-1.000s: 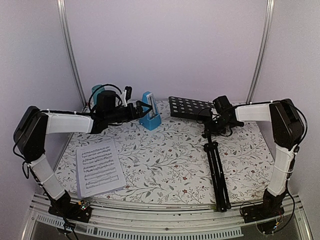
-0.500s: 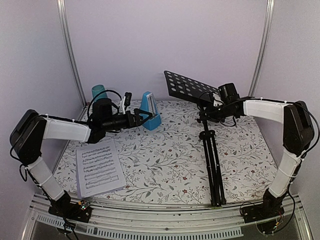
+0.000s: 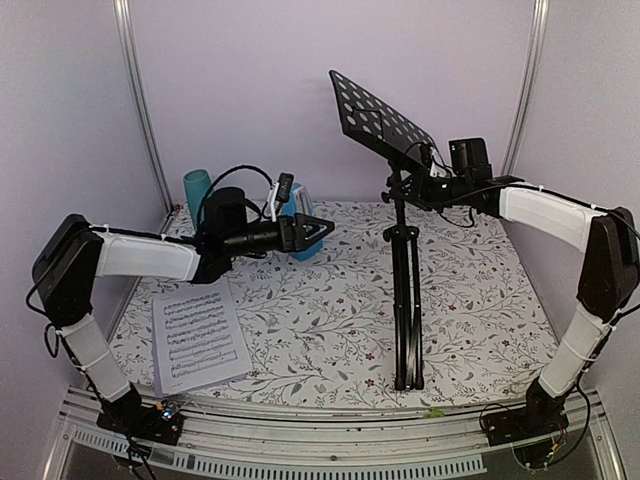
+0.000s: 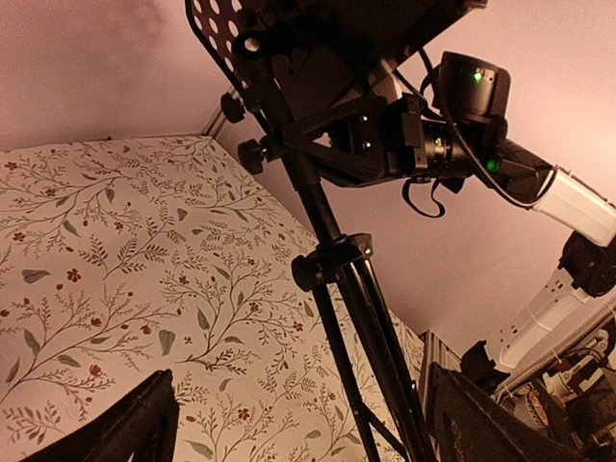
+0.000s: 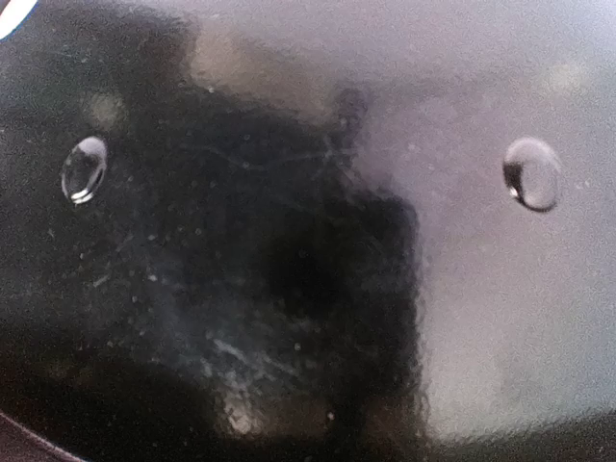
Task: Set up the instrument practice props
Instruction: Open the music stand at the center of the board.
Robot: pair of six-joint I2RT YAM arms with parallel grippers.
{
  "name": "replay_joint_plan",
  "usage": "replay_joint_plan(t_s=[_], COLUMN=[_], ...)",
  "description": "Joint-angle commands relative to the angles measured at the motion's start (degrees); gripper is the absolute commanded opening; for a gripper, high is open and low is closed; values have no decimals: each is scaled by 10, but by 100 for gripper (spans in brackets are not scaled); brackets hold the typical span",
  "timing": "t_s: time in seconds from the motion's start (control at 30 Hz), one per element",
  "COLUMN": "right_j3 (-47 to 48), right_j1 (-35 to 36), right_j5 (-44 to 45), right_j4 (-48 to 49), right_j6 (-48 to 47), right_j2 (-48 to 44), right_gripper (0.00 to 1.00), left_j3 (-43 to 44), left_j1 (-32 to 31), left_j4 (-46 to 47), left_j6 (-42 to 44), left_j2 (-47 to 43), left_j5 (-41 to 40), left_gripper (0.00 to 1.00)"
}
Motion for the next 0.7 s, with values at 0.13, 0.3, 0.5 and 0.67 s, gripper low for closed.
replay_joint_plan(t_s=[0.13, 0.3, 0.5, 0.67], right_j3=[69, 103, 150, 176], right_j1=[15, 26, 35, 39], right_j5=[37, 72, 85, 87], right_j4=[146, 146, 141, 139], right_j6=[-3, -25, -43, -56], right_j2=[-83, -84, -74, -65], right_gripper=[0, 0, 0, 0], left_j3=[64, 85, 115, 135], left_j1=[-86, -129, -159, -169], left_j4=[-91, -142, -188, -214], left_j6=[67, 110, 143, 160], left_j2=[29, 46, 74, 91], left_j5=[-73, -129, -177, -183], left_gripper=[82, 73, 68, 64])
